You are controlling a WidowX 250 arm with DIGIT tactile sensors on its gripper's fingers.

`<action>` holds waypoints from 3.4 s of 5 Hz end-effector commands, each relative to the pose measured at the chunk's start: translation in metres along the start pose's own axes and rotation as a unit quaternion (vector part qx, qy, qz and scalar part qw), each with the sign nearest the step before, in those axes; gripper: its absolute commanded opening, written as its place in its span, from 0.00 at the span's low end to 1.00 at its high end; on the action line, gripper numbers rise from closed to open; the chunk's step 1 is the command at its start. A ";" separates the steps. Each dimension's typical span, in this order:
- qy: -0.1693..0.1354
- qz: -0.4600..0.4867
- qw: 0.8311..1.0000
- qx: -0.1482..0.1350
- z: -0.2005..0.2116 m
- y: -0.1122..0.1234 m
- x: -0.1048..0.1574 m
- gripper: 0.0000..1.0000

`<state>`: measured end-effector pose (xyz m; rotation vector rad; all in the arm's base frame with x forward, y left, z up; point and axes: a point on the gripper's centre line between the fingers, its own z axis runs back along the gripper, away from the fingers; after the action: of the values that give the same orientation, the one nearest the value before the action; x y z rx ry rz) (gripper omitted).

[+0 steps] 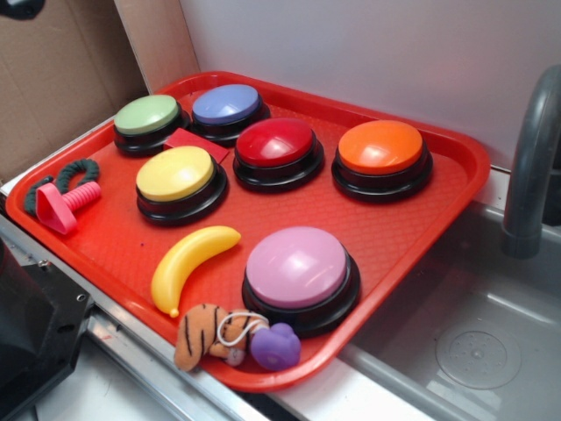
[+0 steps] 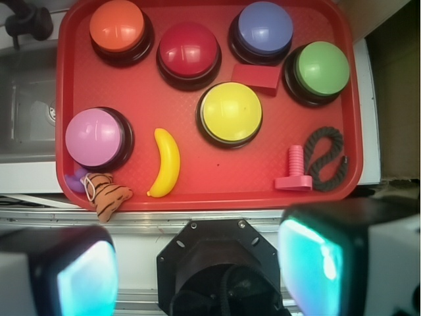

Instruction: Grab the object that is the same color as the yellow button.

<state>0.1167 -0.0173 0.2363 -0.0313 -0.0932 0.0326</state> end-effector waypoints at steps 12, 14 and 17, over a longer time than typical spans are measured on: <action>-0.035 0.058 0.997 -0.025 -0.203 -0.025 0.025 1.00; -0.027 0.061 0.998 -0.018 -0.214 -0.021 0.024 1.00; -0.007 0.078 0.997 0.017 -0.218 -0.014 0.023 0.00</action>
<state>0.1527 -0.0349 0.0180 0.0053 -0.0763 0.1956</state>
